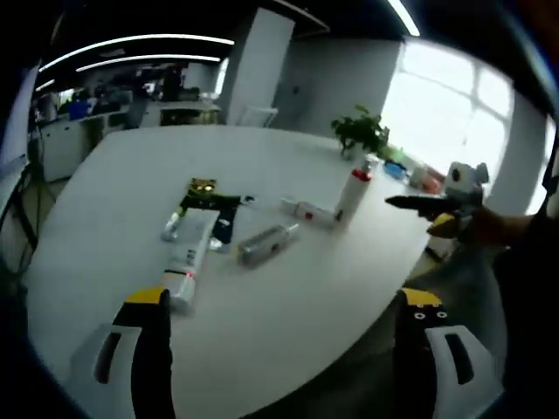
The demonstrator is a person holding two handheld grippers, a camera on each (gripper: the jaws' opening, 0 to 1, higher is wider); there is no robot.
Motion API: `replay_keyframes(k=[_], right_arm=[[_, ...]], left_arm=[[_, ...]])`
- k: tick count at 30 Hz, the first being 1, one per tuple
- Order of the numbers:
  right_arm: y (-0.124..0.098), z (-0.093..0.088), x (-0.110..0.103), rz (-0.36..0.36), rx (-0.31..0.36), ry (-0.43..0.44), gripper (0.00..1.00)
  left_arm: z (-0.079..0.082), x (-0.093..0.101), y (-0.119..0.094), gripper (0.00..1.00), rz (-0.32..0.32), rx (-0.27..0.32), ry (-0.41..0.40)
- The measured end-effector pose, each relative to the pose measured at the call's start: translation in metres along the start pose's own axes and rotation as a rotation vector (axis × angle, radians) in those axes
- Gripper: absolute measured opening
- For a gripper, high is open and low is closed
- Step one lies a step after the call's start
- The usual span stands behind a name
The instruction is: Arrange the skincare products in the storage area until every visible bottle or jar stands upright without overlapping.
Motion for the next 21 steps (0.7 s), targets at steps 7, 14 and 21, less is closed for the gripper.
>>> replay_keyframes(k=[7,14,21], right_arm=[[0.006,-0.007,0.0,0.016,-0.038,-0.027,0.99],[0.005,-0.008,-0.002,0.019,-0.043,-0.019,0.99],[0.004,-0.009,0.002,0.004,-0.042,0.001,0.99]], left_arm=[[-0.001,-0.003,0.0,0.99,0.009,-0.007,-0.005],[0.0,-0.006,0.001,0.99,0.005,-0.055,0.0],[0.007,-0.02,0.005,0.94,0.018,-0.106,-0.015]])
Point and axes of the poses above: the point that each gripper's makers call its tool centre point, and the gripper's own axes: y roughly forward along the fingers, x roughly to its right, z roughly out of its top, the point moved 10 cm from there along -y, roughly backward along the fingers, and after that the axes turned 14 degrees about -z, right-handed, at the moved point
